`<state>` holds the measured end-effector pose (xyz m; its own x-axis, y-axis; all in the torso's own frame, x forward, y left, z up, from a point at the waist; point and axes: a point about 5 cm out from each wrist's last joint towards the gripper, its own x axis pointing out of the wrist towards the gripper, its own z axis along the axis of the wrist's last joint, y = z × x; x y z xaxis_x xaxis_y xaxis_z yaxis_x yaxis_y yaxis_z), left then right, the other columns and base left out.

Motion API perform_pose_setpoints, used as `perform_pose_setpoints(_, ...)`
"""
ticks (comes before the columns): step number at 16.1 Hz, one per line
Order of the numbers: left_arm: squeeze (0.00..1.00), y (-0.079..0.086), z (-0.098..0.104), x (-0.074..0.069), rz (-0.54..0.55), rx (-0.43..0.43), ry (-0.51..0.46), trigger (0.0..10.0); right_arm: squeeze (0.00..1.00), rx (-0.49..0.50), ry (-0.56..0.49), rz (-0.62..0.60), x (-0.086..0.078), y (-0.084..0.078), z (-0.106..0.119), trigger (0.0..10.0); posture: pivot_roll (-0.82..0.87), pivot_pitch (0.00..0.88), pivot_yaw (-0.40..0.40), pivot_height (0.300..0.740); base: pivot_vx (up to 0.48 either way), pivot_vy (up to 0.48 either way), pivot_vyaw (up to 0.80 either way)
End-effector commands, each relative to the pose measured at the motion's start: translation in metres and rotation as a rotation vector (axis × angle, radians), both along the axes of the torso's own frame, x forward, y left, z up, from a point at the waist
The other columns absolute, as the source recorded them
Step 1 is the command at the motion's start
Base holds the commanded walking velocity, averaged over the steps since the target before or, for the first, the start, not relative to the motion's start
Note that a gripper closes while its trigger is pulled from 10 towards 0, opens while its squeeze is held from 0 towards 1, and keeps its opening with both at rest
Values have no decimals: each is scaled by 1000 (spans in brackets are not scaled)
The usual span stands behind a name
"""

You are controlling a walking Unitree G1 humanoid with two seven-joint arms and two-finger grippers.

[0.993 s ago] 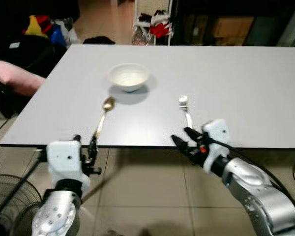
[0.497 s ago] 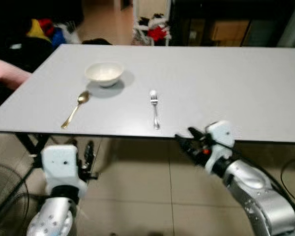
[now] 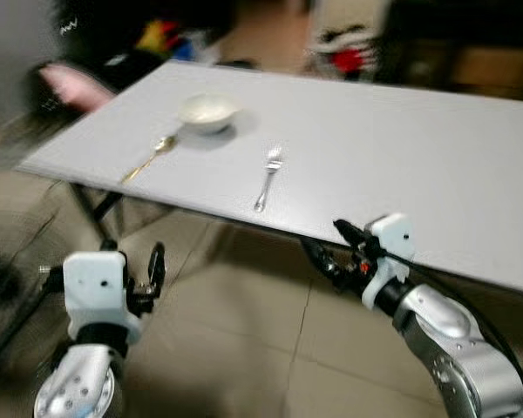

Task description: Setting the table

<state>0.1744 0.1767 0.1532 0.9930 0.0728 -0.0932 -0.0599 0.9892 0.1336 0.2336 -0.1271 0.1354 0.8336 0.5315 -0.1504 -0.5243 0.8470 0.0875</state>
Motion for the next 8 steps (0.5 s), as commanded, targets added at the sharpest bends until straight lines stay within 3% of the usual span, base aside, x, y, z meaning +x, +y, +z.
perform_pose_setpoints(1, 1000, 4, 1, 2, -1, 52, -5, 10000, 1000, 15, -29, 7, 2, 5, 5, 10000, -31, 0, 50, 740, 0, 0, 800)
perform_pose_setpoints(2, 898, 3, 2, 5, -14, 67, -9, 10000, 1000, 22, -36, -10, 3, 4, 5, 10000, -30, 0, 52, 740, 0, 0, 800)
perform_pose_setpoints(3, 165, 3, 2, 7, -25, 74, -13, 10000, 1000, 23, -41, -24, 3, 3, 5, 10000, -32, 0, 55, 740, 0, 0, 800)
perform_pose_setpoints(4, 0, 0, 2, 14, -54, 95, -19, 10000, 1000, 34, -56, -70, 5, -2, 5, 10000, -40, 0, 69, 740, 0, 0, 800)
perform_pose_setpoints(7, 0, 0, 2, 22, -76, 98, -27, 10000, 1000, 50, -74, -161, 4, -11, 5, 10000, -67, 0, 109, 740, 0, 0, 800)
perform_pose_setpoints(8, 0, 0, 2, 24, -84, 92, -25, 10000, 1000, 70, -70, -218, 3, -17, 5, 10000, -73, 0, 116, 740, 0, 0, 0)
